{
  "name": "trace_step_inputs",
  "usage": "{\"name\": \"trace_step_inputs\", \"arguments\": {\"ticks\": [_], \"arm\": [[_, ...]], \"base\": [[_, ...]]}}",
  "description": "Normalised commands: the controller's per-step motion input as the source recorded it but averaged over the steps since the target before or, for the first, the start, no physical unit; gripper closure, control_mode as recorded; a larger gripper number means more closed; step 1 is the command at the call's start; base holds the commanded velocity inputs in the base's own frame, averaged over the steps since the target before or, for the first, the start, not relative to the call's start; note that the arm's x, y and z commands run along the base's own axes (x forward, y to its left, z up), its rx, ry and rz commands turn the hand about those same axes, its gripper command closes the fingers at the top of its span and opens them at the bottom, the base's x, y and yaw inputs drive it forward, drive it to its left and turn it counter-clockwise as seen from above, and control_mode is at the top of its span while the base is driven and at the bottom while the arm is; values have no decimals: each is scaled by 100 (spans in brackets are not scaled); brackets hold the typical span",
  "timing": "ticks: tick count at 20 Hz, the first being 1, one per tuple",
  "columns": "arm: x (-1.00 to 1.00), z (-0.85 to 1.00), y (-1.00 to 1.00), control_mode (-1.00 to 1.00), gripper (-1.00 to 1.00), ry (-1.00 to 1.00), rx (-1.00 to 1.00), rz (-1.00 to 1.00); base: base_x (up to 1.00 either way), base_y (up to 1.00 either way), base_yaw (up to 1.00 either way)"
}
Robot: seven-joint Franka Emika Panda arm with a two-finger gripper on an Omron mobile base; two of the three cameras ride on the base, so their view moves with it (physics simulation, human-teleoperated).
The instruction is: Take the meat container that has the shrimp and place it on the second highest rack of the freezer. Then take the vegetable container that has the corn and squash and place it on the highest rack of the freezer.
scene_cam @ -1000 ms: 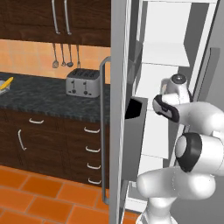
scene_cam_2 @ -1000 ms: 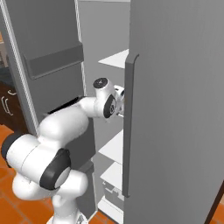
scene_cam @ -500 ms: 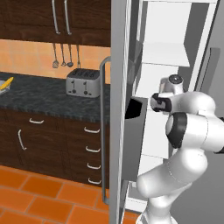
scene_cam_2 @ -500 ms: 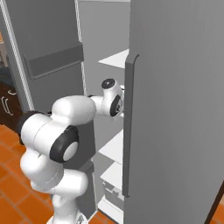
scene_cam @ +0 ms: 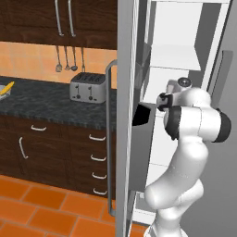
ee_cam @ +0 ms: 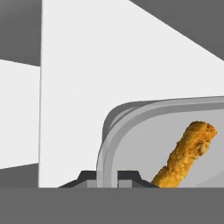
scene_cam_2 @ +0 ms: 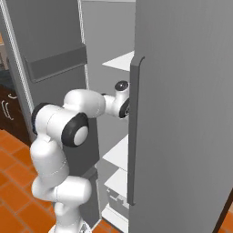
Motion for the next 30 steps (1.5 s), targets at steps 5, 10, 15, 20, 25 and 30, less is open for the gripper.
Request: {"name": "trace_step_inputs", "arguments": {"ticks": [5, 10, 15, 20, 25, 30], "arm": [[39, -24, -21, -100, 100, 0, 0, 4], [33, -25, 0, -100, 100, 0, 0, 0], [4, -8, 1, -100, 100, 0, 0, 0], [1, -10, 7, -100, 100, 0, 0, 0], [28, -21, 1, -100, 100, 0, 0, 0], [21, -13, 0, -100, 100, 0, 0, 0]], "base": [[0, 0, 0], [0, 0, 0], [0, 0, 0], [0, 0, 0], [0, 0, 0], [0, 0, 0]]}}
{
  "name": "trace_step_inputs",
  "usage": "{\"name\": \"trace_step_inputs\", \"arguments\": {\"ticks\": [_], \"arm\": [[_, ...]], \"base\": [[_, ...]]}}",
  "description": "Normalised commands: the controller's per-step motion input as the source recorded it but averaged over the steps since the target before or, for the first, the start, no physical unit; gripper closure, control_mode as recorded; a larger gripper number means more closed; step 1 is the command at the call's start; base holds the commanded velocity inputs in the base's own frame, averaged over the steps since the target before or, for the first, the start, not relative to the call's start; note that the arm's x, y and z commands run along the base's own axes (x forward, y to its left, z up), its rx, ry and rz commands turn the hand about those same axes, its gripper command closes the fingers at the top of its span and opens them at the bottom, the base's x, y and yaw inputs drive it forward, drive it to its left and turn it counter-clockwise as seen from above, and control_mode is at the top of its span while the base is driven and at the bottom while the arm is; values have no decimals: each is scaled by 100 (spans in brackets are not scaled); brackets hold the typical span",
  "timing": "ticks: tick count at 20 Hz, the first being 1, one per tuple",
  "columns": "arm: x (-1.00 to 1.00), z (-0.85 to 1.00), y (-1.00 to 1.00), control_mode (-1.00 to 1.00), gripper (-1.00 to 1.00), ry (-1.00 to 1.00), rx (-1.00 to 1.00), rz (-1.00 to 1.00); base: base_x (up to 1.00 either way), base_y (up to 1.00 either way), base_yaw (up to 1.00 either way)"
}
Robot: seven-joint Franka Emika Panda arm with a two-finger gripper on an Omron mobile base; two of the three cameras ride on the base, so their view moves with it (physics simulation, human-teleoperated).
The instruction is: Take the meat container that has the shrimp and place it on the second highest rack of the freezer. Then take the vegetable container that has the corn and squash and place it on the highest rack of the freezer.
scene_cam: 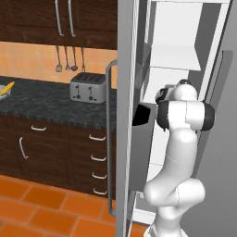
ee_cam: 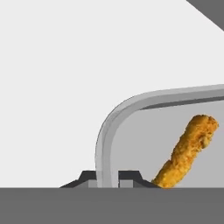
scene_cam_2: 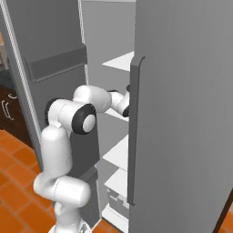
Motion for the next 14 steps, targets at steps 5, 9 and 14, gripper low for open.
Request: {"name": "trace_step_inputs", "arguments": {"ticks": [5, 9, 14], "arm": [[0, 0, 0, -100, 100, 0, 0, 0], [0, 0, 0, -100, -100, 0, 0, 0], [0, 0, 0, -100, -100, 0, 0, 0]], "base": [[0, 0, 0], [0, 0, 0], [0, 0, 0]]}}
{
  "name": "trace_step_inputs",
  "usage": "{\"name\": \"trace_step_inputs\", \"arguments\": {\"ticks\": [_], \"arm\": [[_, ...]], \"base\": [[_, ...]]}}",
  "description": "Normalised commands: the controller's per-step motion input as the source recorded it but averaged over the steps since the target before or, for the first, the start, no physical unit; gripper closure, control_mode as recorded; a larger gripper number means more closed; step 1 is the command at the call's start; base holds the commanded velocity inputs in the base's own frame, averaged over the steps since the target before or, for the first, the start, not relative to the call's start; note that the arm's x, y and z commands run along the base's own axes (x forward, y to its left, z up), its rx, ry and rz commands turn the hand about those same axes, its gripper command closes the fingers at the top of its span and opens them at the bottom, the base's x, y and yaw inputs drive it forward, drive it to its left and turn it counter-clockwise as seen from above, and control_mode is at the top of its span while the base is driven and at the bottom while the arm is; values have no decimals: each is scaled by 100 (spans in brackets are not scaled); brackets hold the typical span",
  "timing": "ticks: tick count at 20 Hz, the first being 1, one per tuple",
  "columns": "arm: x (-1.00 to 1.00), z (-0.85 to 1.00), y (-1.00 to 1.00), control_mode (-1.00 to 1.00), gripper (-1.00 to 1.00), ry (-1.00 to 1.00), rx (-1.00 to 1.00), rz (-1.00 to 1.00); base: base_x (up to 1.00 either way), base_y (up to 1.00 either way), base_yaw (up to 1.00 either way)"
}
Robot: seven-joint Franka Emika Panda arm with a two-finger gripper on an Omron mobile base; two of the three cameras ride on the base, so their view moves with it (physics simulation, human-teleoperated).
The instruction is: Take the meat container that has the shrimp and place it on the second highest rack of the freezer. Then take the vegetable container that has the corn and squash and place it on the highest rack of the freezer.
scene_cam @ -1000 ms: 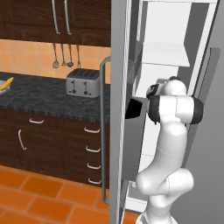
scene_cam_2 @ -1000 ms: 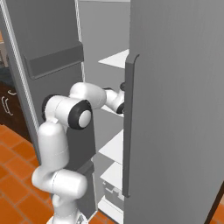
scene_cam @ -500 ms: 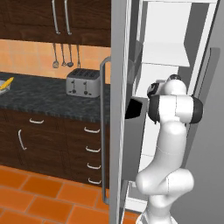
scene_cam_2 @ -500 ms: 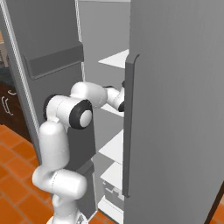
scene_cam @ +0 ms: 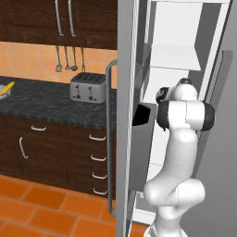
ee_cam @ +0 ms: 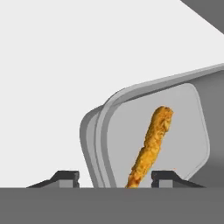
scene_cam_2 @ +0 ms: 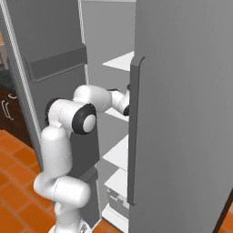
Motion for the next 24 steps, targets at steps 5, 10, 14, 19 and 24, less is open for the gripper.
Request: {"name": "trace_step_inputs", "arguments": {"ticks": [5, 10, 14, 19, 24], "arm": [[-30, 21, 8, -100, -100, -15, 1, 0], [-79, 6, 36, -100, -100, -21, 0, 0], [-70, 42, 22, -100, -100, -18, 0, 0], [-41, 79, 5, -100, -100, 1, 0, 0], [-23, 89, 36, -100, -100, 12, -3, 0]], "base": [[0, 0, 0], [0, 0, 0], [0, 0, 0], [0, 0, 0], [0, 0, 0]]}}
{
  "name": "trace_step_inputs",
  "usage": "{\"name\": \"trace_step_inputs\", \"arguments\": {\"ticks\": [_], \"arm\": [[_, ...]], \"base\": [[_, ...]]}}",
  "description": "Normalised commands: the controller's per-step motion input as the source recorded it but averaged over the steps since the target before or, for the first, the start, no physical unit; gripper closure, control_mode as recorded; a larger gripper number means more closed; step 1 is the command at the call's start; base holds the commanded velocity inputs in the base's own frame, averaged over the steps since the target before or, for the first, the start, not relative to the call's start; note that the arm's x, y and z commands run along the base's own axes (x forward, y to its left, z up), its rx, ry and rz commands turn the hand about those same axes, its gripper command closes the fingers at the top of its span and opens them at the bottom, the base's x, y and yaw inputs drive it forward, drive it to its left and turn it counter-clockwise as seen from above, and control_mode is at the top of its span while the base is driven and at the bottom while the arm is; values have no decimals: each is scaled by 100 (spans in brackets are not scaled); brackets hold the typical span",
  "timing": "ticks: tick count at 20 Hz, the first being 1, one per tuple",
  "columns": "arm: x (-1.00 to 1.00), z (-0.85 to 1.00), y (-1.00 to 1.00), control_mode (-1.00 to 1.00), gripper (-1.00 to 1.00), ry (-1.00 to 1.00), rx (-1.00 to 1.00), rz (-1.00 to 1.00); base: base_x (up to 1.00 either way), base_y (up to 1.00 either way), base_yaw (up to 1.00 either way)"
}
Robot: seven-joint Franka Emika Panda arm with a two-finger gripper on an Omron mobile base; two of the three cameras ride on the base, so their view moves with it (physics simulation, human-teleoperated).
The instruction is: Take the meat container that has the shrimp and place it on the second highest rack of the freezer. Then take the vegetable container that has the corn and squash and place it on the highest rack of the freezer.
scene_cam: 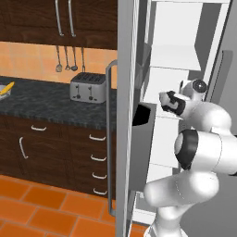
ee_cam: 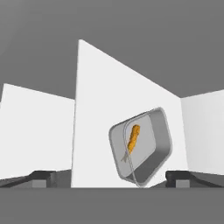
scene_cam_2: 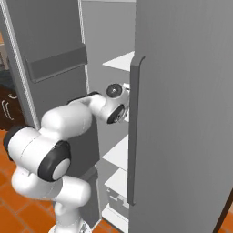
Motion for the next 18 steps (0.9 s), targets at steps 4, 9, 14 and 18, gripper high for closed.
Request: {"name": "trace_step_inputs", "arguments": {"ticks": [4, 9, 14, 18], "arm": [[-48, 51, 50, -100, -100, 12, -11, 0], [-83, 39, 33, -100, -100, 10, -5, 0], [-85, 25, 19, -100, -100, 3, 0, 6], [-96, 0, 3, -100, -100, 0, 0, 15]], "base": [[0, 0, 0], [0, 0, 0], [0, 0, 0], [0, 0, 0]]}}
